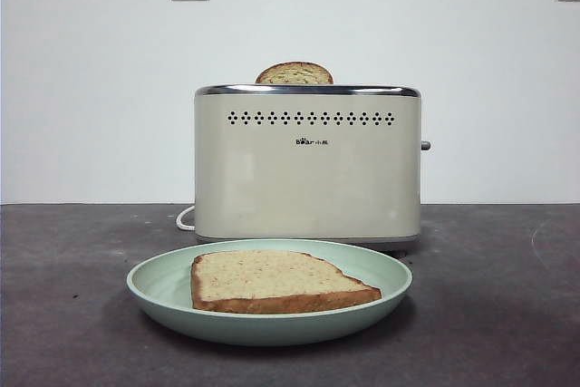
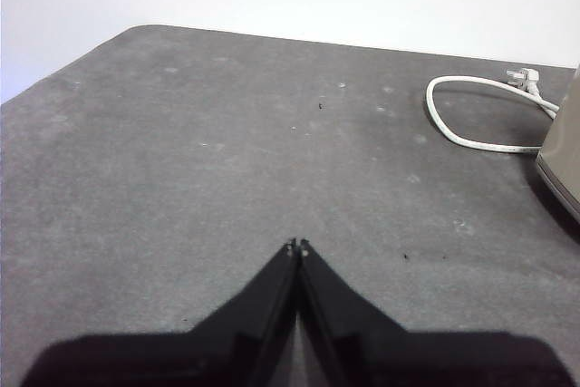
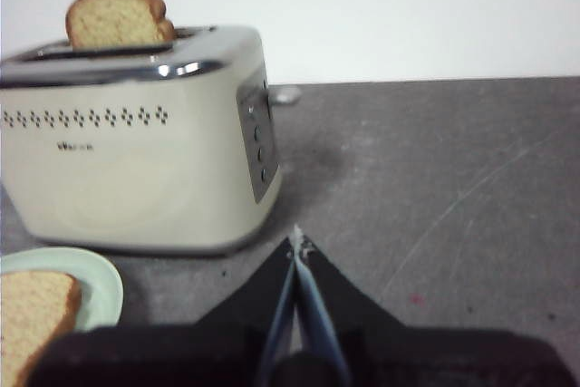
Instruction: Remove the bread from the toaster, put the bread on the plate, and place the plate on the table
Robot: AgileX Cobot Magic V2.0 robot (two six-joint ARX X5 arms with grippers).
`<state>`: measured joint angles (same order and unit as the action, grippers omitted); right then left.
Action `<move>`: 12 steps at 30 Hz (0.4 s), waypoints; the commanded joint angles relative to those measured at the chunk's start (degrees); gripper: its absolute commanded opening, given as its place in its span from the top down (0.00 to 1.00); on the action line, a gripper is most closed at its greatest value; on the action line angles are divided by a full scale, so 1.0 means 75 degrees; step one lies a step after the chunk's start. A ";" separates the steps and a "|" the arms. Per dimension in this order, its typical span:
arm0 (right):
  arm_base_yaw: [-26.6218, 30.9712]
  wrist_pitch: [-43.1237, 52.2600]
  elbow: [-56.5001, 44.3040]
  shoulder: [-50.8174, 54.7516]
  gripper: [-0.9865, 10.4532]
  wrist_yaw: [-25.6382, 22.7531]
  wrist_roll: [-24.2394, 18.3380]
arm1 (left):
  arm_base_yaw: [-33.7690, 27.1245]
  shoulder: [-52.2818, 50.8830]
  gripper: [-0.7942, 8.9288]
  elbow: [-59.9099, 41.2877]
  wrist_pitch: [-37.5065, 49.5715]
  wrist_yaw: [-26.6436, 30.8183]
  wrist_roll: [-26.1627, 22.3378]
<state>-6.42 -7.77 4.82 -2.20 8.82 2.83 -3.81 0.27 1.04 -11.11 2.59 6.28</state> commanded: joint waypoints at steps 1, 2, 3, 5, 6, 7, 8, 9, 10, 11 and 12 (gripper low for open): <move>0.0000 0.0090 -0.0321 0.0219 0.91 -0.0026 0.0108 | -0.0012 -0.0015 0.92 -0.0090 0.0044 0.0017 0.0052; 0.0000 0.0087 -0.0405 0.0277 0.91 -0.0026 0.0108 | -0.0012 -0.0015 0.92 -0.0090 0.0044 0.0017 0.0052; 0.0000 0.0096 -0.0501 0.0283 0.91 -0.0023 0.0108 | -0.0012 -0.0015 0.92 -0.0090 0.0044 0.0017 0.0052; 0.0000 -0.0067 -0.0606 0.0283 0.91 -0.0029 0.0102 | -0.0012 -0.0015 0.92 -0.0090 0.0041 0.0017 0.0052; 0.0000 -0.0201 -0.0606 0.0283 0.91 -0.0026 0.0099 | -0.0012 -0.0015 0.92 -0.0090 0.0044 0.0017 0.0052; 0.0000 -0.0274 -0.0606 0.0283 0.91 -0.0029 0.0093 | -0.0012 -0.0015 0.92 -0.0090 0.0044 0.0017 0.0052; 0.0000 -0.0271 -0.0606 0.0283 0.91 -0.0026 0.0093 | -0.0012 -0.0015 0.92 -0.0090 0.0044 0.0017 0.0052; 0.0000 -0.0271 -0.0606 0.0283 0.91 -0.0032 0.0090 | -0.0012 -0.0015 0.92 -0.0090 0.0044 0.0017 0.0052; 0.0000 -0.0271 -0.0606 0.0283 0.91 -0.0032 0.0090 | -0.0012 -0.0015 0.92 -0.0090 0.0044 0.0017 0.0052; 0.0000 -0.0271 -0.0606 0.0283 0.91 -0.0029 0.0093 | -0.0012 -0.0015 0.92 -0.0090 0.0044 0.0017 0.0052; 0.0000 -0.0265 -0.0606 0.0283 0.91 -0.0029 0.0108 | -0.0012 -0.0015 0.92 -0.0090 0.0044 0.0017 0.0052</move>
<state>-6.42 -9.21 0.95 -0.23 8.73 3.22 -3.81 0.27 1.04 -11.11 2.59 6.31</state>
